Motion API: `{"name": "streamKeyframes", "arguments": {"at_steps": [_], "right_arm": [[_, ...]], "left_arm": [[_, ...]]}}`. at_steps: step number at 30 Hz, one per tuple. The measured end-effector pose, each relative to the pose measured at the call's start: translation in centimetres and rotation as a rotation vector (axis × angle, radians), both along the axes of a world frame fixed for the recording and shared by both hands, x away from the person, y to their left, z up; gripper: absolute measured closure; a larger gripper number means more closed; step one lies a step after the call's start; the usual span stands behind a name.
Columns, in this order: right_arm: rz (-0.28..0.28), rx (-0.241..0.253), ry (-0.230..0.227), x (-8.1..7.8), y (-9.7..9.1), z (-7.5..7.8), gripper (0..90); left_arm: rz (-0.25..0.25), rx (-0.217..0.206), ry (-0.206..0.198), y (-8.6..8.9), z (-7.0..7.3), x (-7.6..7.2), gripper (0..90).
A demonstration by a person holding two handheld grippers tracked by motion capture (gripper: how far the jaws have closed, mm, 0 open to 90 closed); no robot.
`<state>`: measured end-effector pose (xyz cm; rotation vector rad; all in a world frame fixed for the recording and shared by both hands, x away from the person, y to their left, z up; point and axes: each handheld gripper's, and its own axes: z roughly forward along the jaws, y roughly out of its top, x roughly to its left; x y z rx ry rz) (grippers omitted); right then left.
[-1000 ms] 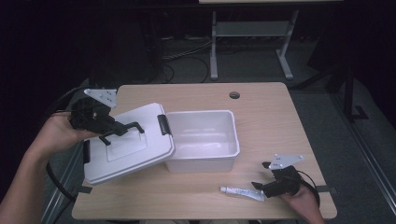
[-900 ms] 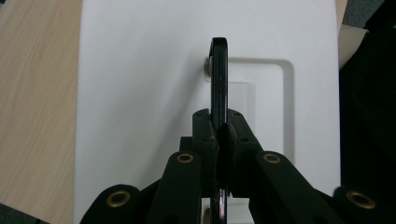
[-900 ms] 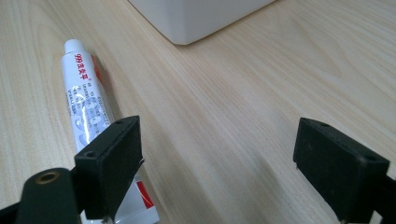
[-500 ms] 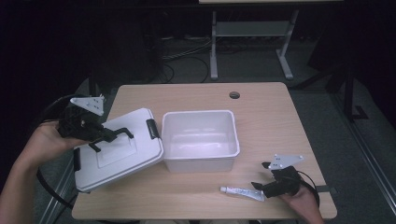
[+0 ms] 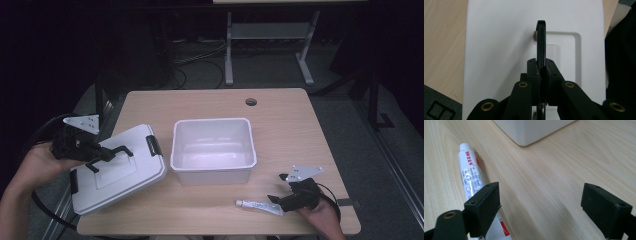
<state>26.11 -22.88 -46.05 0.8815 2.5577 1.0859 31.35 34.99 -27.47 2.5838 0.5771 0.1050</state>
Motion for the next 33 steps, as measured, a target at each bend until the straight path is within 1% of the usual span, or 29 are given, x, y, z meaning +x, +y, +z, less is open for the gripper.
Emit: {"name": "streamKeyframes", "arguments": {"at_steps": [2,8,15,19,23,26,33], "right_arm": [[0.003,-0.004,-0.003,0.1,0.0,0.0,15.2],[0.004,-0.003,-0.004,0.0,0.0,0.0,15.4],[0.007,-0.004,-0.003,0.0,0.0,-0.1,15.5],[0.005,-0.006,0.011,0.0,0.2,-0.2,15.5],[0.016,-0.011,0.004,0.0,0.3,-0.1,15.8],[0.024,-0.005,0.012,-0.1,0.4,-0.1,18.7],[0.035,-0.005,0.022,-0.1,0.6,-0.1,19.0]], "left_arm": [[0.009,-0.004,0.008,0.3,-0.7,-0.1,84.0],[0.020,0.012,0.031,0.8,-2.7,-0.1,83.9],[0.032,0.024,0.042,1.3,-4.6,-0.1,84.0],[0.024,0.026,0.043,1.2,-5.8,0.1,84.0],[0.021,0.022,0.043,0.9,-6.8,0.3,84.0],[0.016,0.024,0.050,0.7,-7.5,0.5,84.0],[0.014,0.023,0.047,0.5,-9.0,0.9,84.0]]}}
